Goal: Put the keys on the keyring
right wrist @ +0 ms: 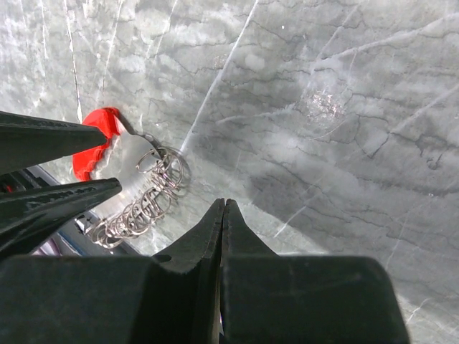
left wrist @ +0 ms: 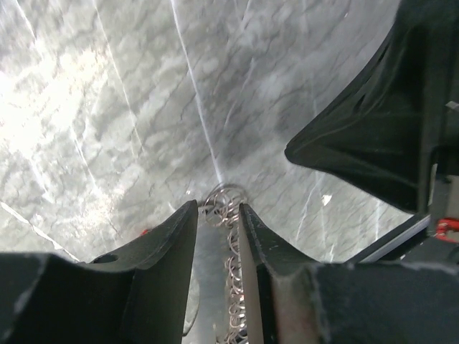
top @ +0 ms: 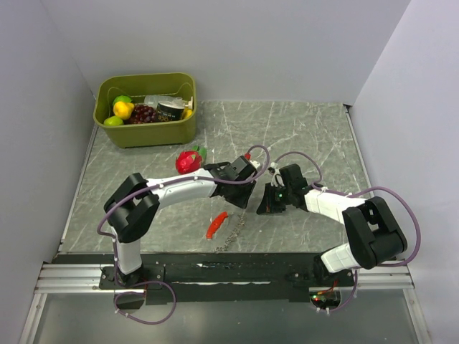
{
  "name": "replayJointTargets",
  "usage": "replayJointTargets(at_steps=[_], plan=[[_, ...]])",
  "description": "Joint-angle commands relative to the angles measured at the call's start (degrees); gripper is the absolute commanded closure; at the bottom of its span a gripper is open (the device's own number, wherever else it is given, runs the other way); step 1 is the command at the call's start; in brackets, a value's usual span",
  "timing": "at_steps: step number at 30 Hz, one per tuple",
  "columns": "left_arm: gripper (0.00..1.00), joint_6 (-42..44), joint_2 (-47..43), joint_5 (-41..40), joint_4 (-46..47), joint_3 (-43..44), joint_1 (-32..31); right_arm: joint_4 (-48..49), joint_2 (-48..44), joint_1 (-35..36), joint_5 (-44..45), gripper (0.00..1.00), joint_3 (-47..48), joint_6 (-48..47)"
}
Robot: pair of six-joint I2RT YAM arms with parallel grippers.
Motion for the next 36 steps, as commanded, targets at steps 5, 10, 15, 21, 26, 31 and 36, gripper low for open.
replayJointTargets(at_steps=[5, 10, 15, 21, 26, 31, 36], plan=[[0.59, 0.87, -1.49, -1.39, -2.89, -1.12, -2.23, 1.77, 0.24, -0.29, -0.75, 1.0, 0.56, -0.57], [0.61, 1.22, 0.17, -1.47, -2.28, -1.47, -2.67, 1.69, 0.77, -0.38, -0.93, 1.0, 0.83, -0.66], [0.64, 1.31, 0.97, -4.02, -1.48, -1.91, -2.76, 1.42, 0.68, -0.29, -1.02, 1.0, 0.83, -0.75], [0.66, 1.83, 2.64, -3.93, -1.04, -1.91, -2.67, 1.33, 0.51, -0.38, -1.19, 1.0, 0.74, -0.83], [0.7, 2.1, 2.2, -3.85, 0.28, -2.97, -2.67, 1.25, 0.51, -0.38, -1.11, 1.0, 0.74, -0.92], [0.82, 2.01, 2.64, -4.11, 0.8, -3.06, -2.67, 1.25, 0.77, -0.38, -1.37, 1.0, 0.83, -0.92], [0.99, 2.36, 2.64, -6.21, 0.37, -2.62, -2.49, 0.72, 0.42, -0.29, -0.75, 1.0, 0.83, -0.92]])
